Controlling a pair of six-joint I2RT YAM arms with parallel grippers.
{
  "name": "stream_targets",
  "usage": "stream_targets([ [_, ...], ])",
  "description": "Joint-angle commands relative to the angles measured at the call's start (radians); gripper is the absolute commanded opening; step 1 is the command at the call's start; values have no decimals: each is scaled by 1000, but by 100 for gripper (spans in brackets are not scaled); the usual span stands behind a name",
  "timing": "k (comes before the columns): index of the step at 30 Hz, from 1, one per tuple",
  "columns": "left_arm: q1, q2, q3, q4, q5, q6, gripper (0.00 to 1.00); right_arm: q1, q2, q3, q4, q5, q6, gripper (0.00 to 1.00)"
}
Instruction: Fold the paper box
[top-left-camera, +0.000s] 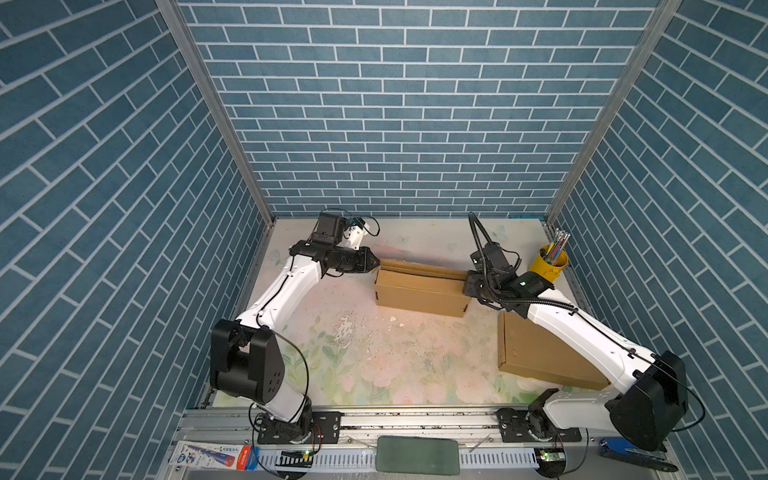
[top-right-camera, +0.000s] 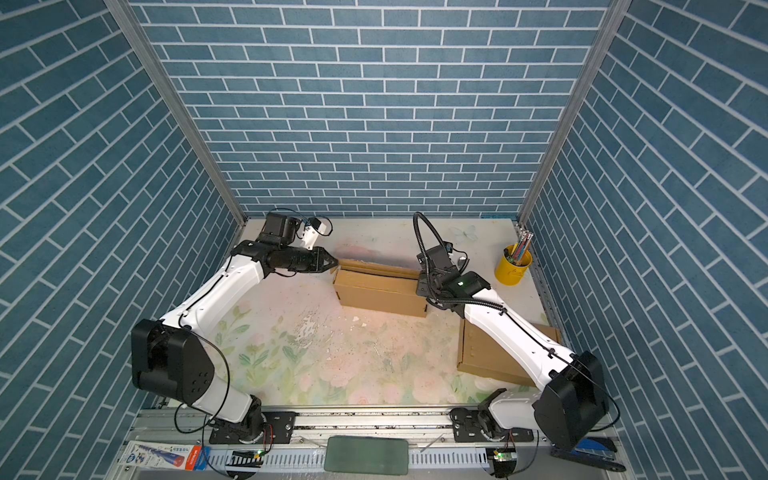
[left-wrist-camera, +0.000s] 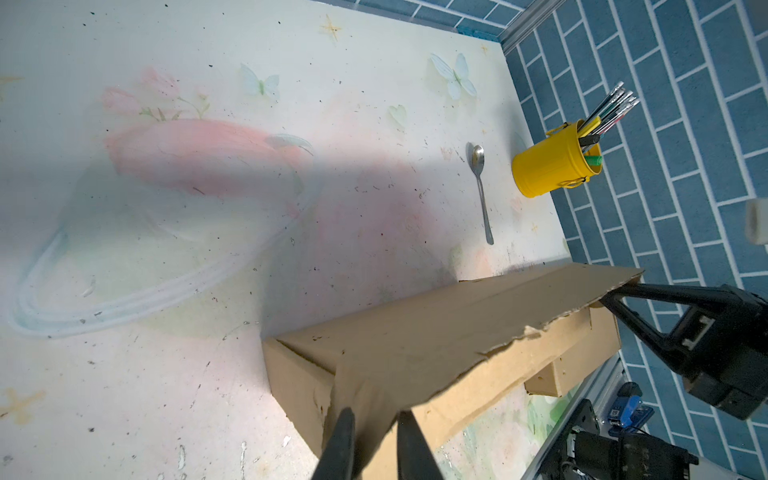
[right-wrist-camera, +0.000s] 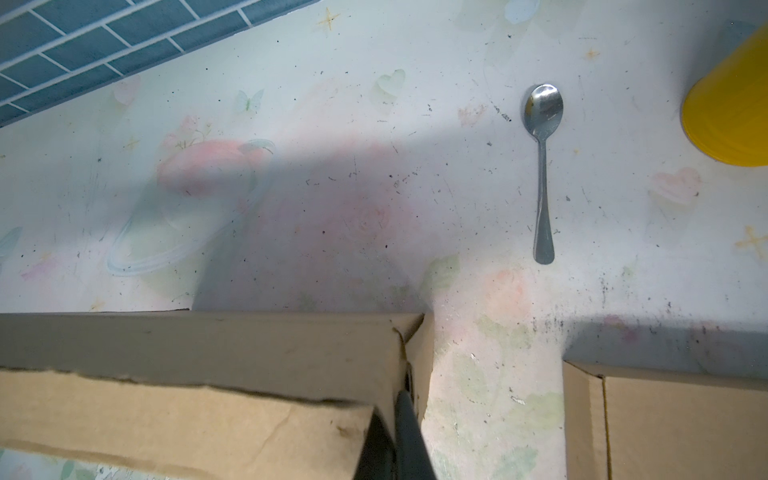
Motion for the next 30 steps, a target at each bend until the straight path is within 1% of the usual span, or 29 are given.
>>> stream_targets([
  [1, 4, 15, 23, -52, 0, 36, 19, 6, 16, -31, -46, 21, 36, 0],
  [5, 4, 9, 15, -68, 4, 41, 17, 6, 18, -30, -47, 21, 36, 0],
  [12, 3, 8, 10, -90, -19, 64, 17, 5, 17, -28, -49, 23, 36, 0],
  [14, 3, 9, 9, -87, -14, 65, 13, 5, 16, -28, -50, 23, 38, 0],
  [16, 3, 12, 9, -80, -9, 58, 8, 6, 16, -28, -52, 23, 38, 0],
  [18, 2, 13, 6, -64, 13, 39, 4, 5, 16, -27, -55, 26, 38, 0],
  [22, 0, 0, -16, -24, 36, 2, 2, 6, 16, -30, -55, 27, 41, 0],
  [30, -1, 5, -65, -24, 15, 29, 1, 6, 16, -28, -55, 27, 41, 0],
])
